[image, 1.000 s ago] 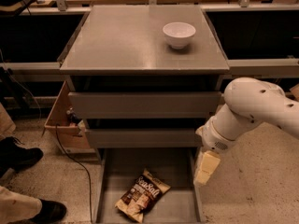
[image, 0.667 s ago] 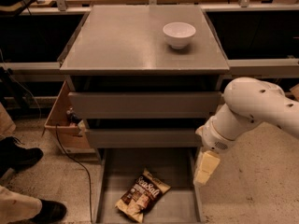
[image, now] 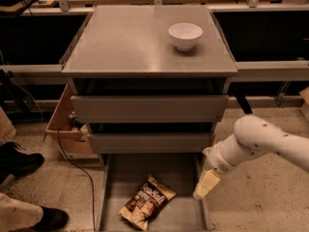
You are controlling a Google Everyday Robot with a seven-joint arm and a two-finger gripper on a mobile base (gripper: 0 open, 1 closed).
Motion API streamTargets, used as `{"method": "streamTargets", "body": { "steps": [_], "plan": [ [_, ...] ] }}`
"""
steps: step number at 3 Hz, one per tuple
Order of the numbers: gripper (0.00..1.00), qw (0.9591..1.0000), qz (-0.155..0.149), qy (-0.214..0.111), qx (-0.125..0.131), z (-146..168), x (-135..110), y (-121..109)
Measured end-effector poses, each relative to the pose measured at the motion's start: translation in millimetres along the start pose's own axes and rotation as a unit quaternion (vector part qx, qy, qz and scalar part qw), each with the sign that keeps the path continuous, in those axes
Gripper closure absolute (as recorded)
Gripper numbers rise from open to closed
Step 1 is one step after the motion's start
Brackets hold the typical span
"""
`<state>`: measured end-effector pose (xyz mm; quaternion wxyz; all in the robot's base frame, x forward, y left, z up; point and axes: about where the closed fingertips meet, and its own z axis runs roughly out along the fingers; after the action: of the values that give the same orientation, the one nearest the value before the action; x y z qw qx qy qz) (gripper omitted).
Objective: Pick brown chip bag from bottom drawer and place on counter
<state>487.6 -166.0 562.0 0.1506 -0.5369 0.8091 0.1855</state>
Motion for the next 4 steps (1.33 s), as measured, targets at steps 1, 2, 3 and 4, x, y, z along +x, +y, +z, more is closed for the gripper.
{"method": "streamTargets", "body": {
  "steps": [1, 2, 3, 4],
  "plan": [
    [0.0, 0.9985, 0.038, -0.038, 0.007, 61.2, 25.6, -36.4],
    [0.0, 0.9954, 0.064, -0.071, 0.002, 137.6, 41.9, -68.6],
    [0.0, 0.9926, 0.085, -0.086, -0.017, 206.2, 60.0, -81.5],
    [0.0, 0.9886, 0.098, -0.106, -0.043, 273.5, 71.9, -84.1]
  ]
}}
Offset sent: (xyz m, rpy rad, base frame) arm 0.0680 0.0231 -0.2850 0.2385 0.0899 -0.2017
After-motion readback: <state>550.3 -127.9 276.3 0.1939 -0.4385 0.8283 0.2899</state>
